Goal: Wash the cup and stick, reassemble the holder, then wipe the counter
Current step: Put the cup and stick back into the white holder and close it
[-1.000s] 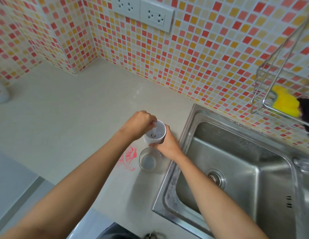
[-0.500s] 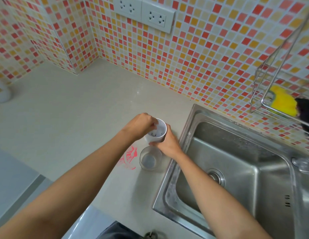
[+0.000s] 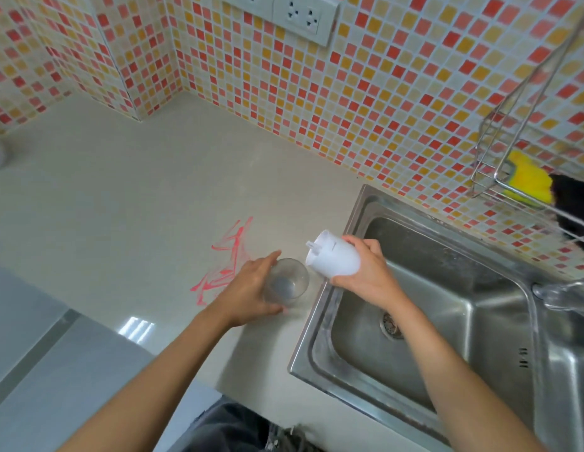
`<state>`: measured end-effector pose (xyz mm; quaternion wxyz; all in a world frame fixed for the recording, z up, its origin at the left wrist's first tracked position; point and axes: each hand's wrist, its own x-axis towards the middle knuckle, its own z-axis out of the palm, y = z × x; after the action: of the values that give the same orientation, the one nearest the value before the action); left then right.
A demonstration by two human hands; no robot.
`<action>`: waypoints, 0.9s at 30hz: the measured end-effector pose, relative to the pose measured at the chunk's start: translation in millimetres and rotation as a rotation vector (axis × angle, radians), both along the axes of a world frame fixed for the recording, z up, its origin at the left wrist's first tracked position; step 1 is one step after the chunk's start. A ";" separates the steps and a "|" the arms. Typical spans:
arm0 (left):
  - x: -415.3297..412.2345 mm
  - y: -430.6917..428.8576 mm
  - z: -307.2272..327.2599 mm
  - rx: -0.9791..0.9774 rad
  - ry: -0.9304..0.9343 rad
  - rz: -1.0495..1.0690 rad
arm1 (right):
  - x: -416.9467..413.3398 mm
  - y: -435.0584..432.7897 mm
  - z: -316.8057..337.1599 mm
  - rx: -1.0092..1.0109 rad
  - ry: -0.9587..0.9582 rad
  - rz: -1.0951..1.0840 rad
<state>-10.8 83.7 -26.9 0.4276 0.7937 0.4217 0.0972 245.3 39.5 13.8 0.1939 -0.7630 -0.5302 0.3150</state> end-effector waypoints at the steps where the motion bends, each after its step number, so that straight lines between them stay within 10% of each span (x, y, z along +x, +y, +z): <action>1: 5.1 -1.1 -3.6 0.017 -0.012 0.013 | -0.1 -3.9 4.2 -0.002 -0.019 0.010; 27: 17.3 29.8 -13.0 -0.079 -0.201 0.153 | -91.2 36.3 33.3 0.058 -0.392 0.342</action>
<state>6.4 113.5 -39.9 0.4899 0.7280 0.4396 0.1920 154.1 75.8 47.1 0.0531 -0.7027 -0.6877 0.1743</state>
